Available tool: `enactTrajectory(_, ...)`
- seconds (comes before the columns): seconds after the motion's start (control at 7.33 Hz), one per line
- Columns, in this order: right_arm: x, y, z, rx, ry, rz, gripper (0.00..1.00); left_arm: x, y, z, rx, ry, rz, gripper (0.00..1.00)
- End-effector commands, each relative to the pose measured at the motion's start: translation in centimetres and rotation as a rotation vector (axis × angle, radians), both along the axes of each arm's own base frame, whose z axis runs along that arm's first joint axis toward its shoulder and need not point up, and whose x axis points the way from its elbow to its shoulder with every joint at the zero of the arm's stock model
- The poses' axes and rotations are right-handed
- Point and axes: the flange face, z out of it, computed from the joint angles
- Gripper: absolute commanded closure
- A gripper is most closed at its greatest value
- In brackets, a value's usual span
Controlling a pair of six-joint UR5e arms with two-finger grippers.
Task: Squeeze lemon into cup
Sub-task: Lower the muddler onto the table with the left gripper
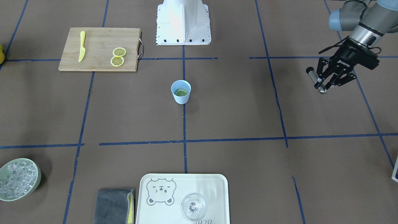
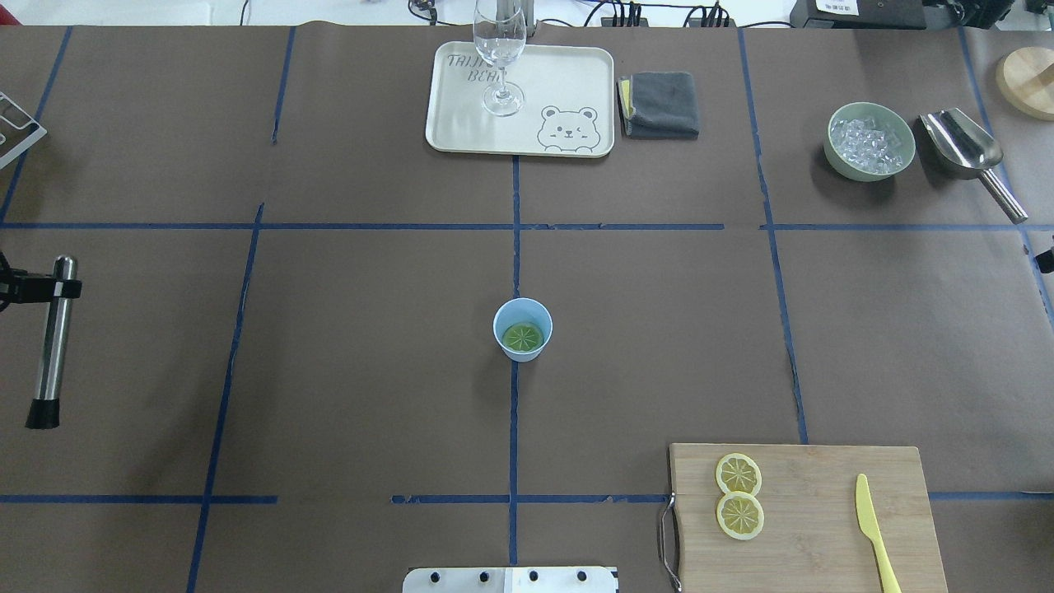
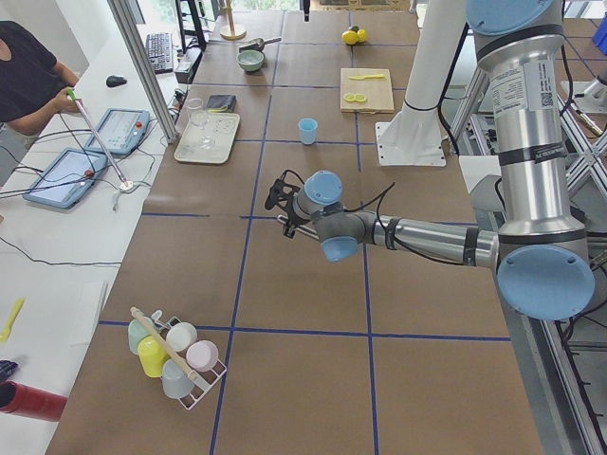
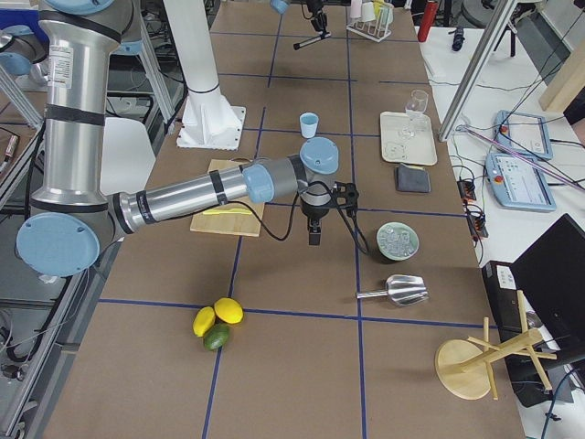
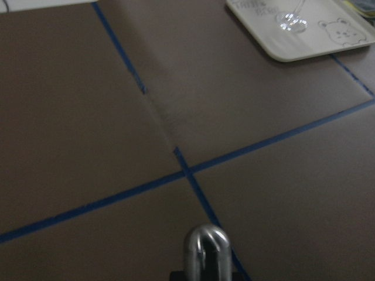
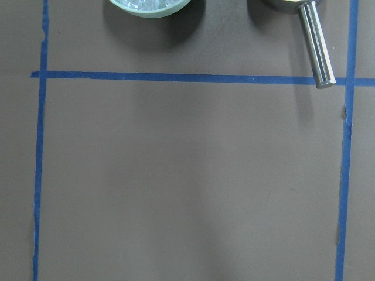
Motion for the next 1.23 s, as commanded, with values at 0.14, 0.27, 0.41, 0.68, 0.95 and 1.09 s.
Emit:
enactTrajectory(0.14,1.5,-0.1,2.0,-0.011,-0.028,-0.007,0.00,0.9,-4.7,5.9,-0.279,-0.128,-0.030,1.00)
enactTrajectory(0.27,1.5,0.0,2.1,-0.013,-0.028,-0.006,0.00,1.9,-6.5,6.2,-0.275,-0.137,-0.035,1.00)
enactTrajectory(0.41,1.5,0.1,2.1,-0.015,-0.031,-0.007,0.00,3.6,-6.6,5.7,-0.264,-0.137,-0.008,1.00)
enactTrajectory(0.68,1.5,0.1,2.3,-0.021,-0.030,-0.005,0.00,8.9,-5.1,5.6,-0.237,-0.165,0.079,1.00)
enactTrajectory(0.95,1.5,0.1,2.4,-0.028,-0.037,-0.005,0.00,9.5,-5.0,6.4,-0.246,-0.176,0.092,1.00)
enactTrajectory(1.09,1.4,0.1,2.5,-0.031,-0.044,-0.007,0.00,9.6,-5.1,6.3,-0.247,-0.174,0.092,1.00)
